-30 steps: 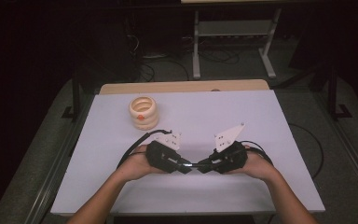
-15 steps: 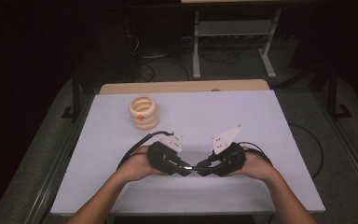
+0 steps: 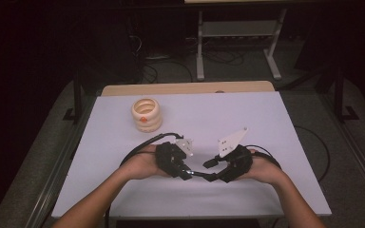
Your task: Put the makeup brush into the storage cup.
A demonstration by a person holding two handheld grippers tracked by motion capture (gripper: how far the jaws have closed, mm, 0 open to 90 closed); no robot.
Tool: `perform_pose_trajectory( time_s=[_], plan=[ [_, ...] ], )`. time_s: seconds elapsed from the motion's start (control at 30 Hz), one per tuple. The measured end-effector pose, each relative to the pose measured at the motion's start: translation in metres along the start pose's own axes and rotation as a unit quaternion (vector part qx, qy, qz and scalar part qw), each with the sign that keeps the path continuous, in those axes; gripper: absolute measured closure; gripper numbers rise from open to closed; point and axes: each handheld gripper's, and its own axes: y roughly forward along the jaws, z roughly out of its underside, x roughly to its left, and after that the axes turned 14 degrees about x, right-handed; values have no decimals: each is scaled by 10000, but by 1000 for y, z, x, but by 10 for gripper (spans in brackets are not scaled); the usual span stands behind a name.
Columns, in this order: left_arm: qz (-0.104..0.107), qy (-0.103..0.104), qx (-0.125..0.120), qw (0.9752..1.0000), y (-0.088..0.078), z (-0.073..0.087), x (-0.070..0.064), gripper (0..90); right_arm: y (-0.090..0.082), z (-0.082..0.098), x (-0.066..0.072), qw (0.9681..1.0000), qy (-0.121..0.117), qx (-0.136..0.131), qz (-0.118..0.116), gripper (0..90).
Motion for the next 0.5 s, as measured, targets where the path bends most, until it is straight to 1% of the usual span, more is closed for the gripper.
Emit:
perform_pose_trajectory(
  time_s=[0.07, 0.13, 0.2, 0.33, 0.37, 0.43, 0.47, 0.5],
  plan=[
    [-7, -13, 79, 10000, 0, -1, 2, 769, 3, -1, 0, 9999, -29, 93, 34, 546],
    [3, 5, 231, 9997, -1, -2, 3, 768, 5, -2, 1, 9998, -45, 189, 60, 554],
    [-24, 1, 304, 9995, 0, -4, 3, 768, 8, -5, 1, 9996, -59, 265, 99, 570],
    [-29, 14, 405, 9992, 2, -7, 3, 769, 12, -7, 1, 9993, -14, 354, 134, 592],
    [-15, -4, 408, 9992, 3, -8, 3, 768, 12, -8, 3, 9989, 71, 458, 115, 599],
    [-3, 6, 452, 9990, 4, -8, 3, 768, 14, -9, 3, 9988, 45, 473, 97, 607],
    [-9, 17, 460, 9989, 4, -9, 3, 768, 15, -10, 3, 9985, 47, 526, 145, 616],
    [-3, 8, 457, 9990, 4, -9, 2, 768, 15, -10, 3, 9985, 43, 522, 140, 623]
  ],
)
